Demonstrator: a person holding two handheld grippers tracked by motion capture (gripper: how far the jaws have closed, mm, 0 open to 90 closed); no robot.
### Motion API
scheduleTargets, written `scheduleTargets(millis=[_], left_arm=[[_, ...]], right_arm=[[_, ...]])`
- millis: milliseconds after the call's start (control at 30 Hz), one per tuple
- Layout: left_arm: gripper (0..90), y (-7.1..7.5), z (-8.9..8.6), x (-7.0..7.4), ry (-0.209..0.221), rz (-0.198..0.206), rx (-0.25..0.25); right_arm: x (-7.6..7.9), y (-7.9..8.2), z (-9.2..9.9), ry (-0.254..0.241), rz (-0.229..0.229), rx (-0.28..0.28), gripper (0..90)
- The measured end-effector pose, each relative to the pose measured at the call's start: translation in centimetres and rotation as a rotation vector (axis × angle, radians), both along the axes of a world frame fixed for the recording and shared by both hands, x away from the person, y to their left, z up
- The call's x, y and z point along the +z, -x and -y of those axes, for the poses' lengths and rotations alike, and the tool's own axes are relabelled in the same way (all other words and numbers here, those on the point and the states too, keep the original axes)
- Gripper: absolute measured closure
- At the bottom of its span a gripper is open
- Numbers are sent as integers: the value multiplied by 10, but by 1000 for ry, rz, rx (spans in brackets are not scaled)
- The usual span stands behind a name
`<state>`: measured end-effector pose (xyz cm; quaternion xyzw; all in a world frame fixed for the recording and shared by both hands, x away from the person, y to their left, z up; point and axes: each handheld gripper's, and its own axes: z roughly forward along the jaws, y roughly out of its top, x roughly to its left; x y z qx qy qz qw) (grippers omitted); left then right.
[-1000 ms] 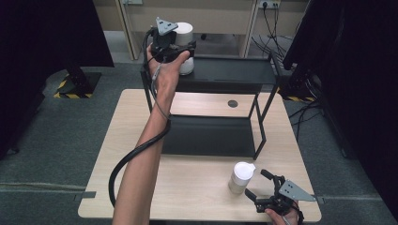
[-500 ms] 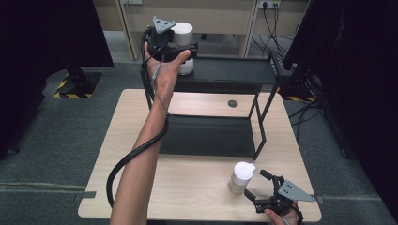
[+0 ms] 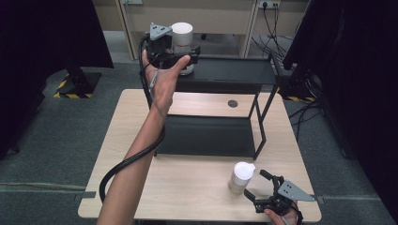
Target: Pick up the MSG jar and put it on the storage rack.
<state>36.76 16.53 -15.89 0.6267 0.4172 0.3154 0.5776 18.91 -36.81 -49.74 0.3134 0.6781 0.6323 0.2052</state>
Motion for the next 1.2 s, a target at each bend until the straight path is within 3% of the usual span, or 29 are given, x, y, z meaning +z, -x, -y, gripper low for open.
scheduleTargets(millis=[500, 667, 1200], left_arm=[[3, 30, -1, -16, -19, 2, -69], [4, 40, -3, -24, -4, 10, -92], [5, 77, -8, -66, 35, 64, -204]], right_arm=[[0, 0, -1, 5, 2, 2, 3], [0, 0, -1, 6, 1, 2, 3], [0, 0, -2, 7, 3, 3, 3]])
